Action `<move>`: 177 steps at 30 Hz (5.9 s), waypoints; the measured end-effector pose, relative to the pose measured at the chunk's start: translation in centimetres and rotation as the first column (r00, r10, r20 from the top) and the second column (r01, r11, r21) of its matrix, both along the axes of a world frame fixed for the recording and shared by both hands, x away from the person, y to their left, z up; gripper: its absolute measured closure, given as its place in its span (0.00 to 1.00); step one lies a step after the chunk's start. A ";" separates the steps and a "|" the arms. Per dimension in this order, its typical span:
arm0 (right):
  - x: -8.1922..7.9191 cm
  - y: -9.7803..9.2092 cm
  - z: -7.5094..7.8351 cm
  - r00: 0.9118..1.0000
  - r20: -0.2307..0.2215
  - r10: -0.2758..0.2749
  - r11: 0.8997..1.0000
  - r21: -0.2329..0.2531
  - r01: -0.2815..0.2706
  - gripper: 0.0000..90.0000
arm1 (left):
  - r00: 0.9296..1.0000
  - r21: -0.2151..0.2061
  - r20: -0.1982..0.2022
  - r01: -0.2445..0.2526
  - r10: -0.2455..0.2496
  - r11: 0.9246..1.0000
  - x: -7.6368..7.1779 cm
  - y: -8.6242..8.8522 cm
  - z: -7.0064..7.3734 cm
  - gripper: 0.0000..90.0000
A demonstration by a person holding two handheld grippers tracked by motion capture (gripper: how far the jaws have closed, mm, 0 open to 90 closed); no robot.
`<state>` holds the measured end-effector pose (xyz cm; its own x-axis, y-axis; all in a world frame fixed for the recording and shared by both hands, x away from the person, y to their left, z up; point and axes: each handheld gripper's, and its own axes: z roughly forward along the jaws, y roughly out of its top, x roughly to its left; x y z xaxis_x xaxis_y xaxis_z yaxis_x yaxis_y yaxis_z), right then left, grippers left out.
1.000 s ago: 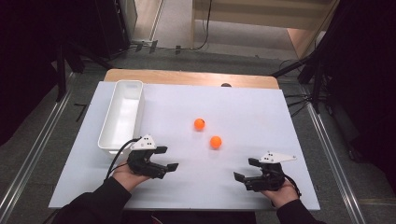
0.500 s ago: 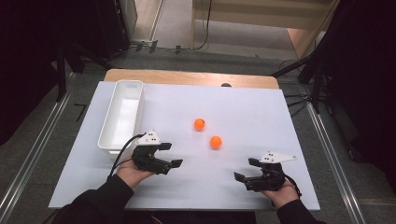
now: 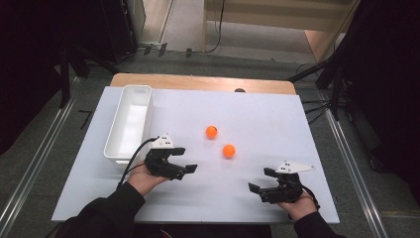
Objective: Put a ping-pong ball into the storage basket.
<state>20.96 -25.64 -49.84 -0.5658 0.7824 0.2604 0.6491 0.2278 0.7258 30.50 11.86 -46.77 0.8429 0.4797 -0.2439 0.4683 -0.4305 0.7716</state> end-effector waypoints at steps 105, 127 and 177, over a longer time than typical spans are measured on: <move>0.2 0.1 -0.2 1.000 -0.013 0.014 1.000 -0.011 -0.014 0.13 | 0.998 -0.004 0.047 -0.043 0.043 0.999 9.5 -7.8 0.6 0.22; 0.2 0.0 -0.3 1.000 -0.012 0.011 1.000 -0.026 -0.012 0.13 | 0.998 0.029 0.000 -0.068 0.068 0.997 11.6 -9.0 -0.7 0.00; 0.1 0.0 -0.3 1.000 -0.011 0.019 1.000 -0.025 -0.020 0.13 | 0.993 0.229 0.097 -0.084 0.063 0.970 11.1 -10.3 -4.8 0.00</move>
